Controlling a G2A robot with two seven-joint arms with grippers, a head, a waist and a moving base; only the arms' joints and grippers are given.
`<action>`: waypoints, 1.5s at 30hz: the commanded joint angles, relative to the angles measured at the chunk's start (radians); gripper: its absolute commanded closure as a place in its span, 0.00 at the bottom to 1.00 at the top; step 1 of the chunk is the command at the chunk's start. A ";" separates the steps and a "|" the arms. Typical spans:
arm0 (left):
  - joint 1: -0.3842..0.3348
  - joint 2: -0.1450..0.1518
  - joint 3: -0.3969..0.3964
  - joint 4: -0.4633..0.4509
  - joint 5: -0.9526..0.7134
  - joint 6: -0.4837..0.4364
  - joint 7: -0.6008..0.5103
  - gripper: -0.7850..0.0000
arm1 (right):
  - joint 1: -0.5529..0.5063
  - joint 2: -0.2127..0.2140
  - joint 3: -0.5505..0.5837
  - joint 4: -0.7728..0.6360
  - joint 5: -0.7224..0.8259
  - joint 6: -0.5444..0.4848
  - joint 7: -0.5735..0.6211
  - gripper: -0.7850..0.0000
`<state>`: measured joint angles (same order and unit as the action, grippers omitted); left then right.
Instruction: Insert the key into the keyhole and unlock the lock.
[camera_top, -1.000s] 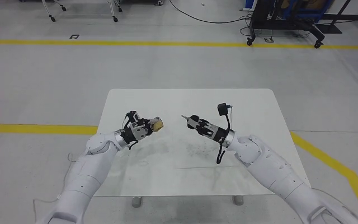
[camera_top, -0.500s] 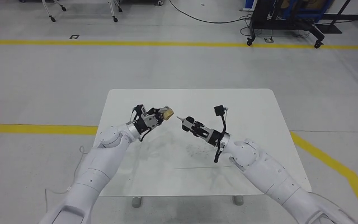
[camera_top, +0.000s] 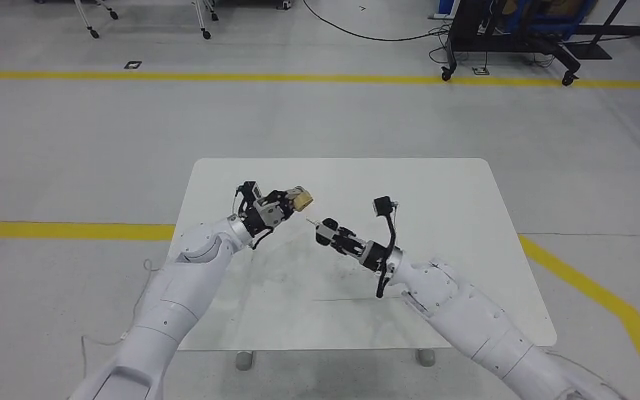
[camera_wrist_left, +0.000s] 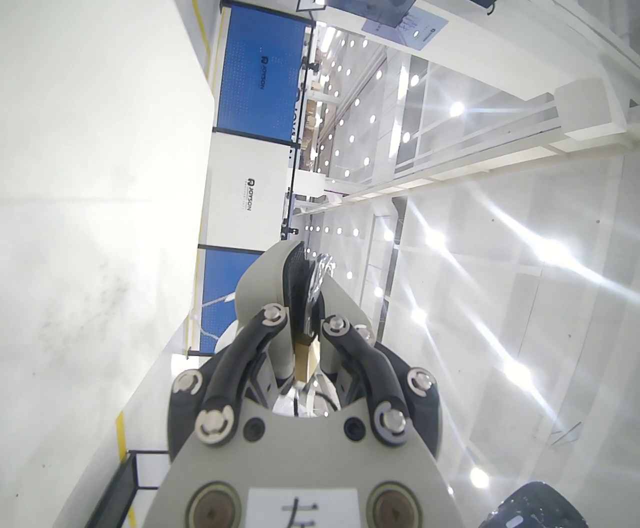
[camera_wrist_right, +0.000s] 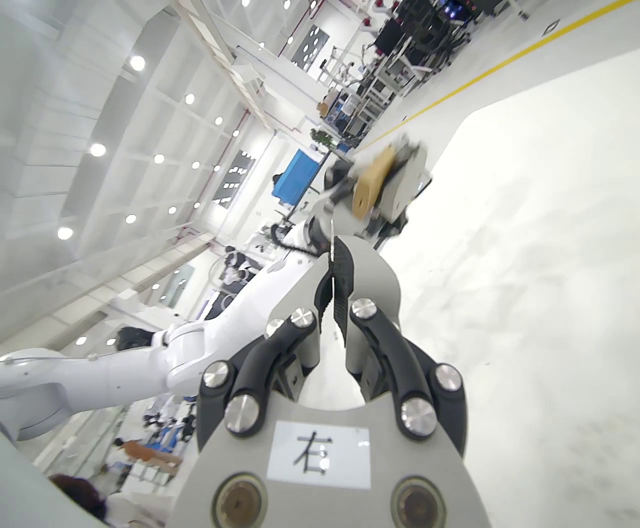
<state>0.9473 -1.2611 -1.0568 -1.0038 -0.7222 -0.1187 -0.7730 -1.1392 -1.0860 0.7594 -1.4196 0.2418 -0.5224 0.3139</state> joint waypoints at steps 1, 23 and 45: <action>0.008 0.002 -0.012 -0.014 0.012 -0.001 0.043 1.00 | -0.007 0.001 0.015 -0.009 0.104 0.024 0.046 1.00; 0.057 0.000 -0.016 -0.117 0.173 -0.022 0.146 1.00 | -0.040 -0.068 0.005 -0.050 0.101 0.227 -0.205 1.00; 0.067 -0.007 -0.027 -0.134 0.229 -0.017 0.164 1.00 | -0.017 -0.125 0.030 0.032 0.138 0.228 -0.182 1.00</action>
<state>1.0136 -1.2675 -1.0836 -1.1368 -0.4982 -0.1344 -0.6127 -1.1548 -1.2095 0.7881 -1.3875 0.3862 -0.2962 0.1349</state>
